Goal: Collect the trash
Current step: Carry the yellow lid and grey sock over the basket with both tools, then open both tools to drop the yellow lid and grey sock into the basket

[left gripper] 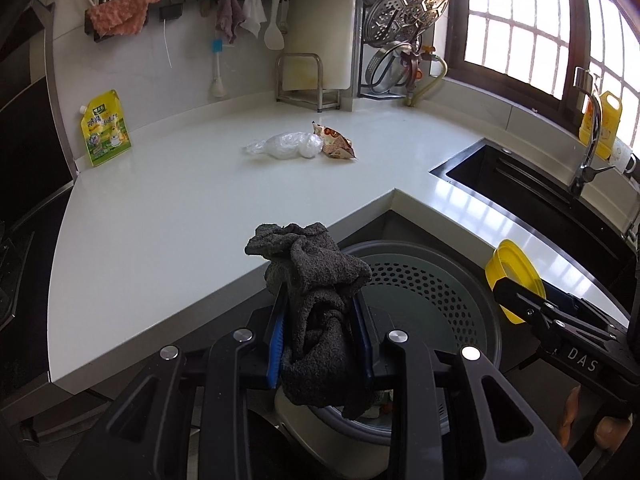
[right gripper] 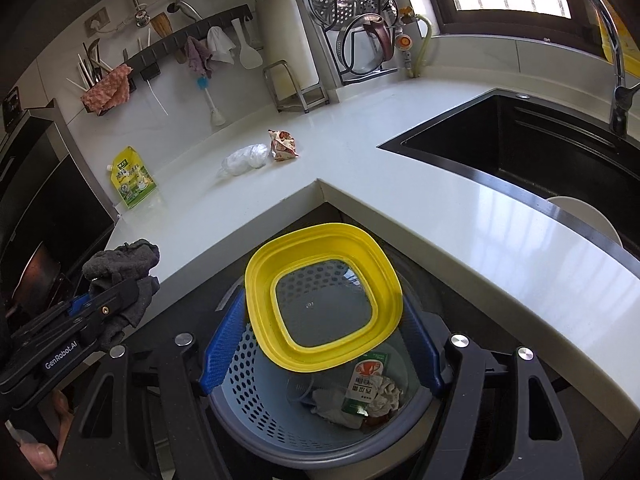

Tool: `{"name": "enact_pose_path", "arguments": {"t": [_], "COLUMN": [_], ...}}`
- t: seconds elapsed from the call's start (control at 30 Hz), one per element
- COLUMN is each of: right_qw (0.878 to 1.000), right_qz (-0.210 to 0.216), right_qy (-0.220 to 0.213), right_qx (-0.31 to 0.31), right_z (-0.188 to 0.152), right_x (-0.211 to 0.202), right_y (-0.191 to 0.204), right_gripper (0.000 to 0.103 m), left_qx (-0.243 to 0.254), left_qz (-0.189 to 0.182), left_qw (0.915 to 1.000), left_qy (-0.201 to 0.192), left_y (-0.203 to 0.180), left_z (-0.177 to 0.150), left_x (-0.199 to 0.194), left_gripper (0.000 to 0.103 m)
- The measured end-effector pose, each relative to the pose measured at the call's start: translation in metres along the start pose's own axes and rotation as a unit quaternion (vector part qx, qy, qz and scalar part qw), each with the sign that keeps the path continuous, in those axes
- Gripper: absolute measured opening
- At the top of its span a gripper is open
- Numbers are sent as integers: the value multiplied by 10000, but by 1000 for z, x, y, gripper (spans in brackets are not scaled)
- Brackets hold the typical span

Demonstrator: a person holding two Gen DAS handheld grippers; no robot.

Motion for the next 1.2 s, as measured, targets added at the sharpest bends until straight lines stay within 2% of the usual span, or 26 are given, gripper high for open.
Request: {"name": "enact_pose_path", "arguments": {"t": [0.27, 0.77, 1.2], "right_qw": [9999, 9995, 9980], "right_qz": [-2, -60, -152], "right_qy": [-117, 277, 574], "right_qx": [54, -111, -237], "right_z": [-2, -23, -41], "right_x": [-19, 10, 26], "right_y": [-9, -16, -17], "right_gripper": [70, 71, 71], "left_qx": [74, 51, 44], "left_qz": [-70, -191, -202], "left_qw": [9999, 9978, 9959], "left_qy": [48, 637, 882], "left_y": [-11, -20, -23], "left_z": [-8, -35, -55], "left_x": [-4, 46, 64], "left_gripper": [28, 28, 29]}}
Point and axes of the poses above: each gripper's, at about its wrist camera, not at the fingertips, and x roughly the way its jaws point, y to its left, z to its top, the point moved 8 cm from there along x, roughly the way its jaws point, and after that the axes turned 2 degrees about y, right-handed, at the moved point
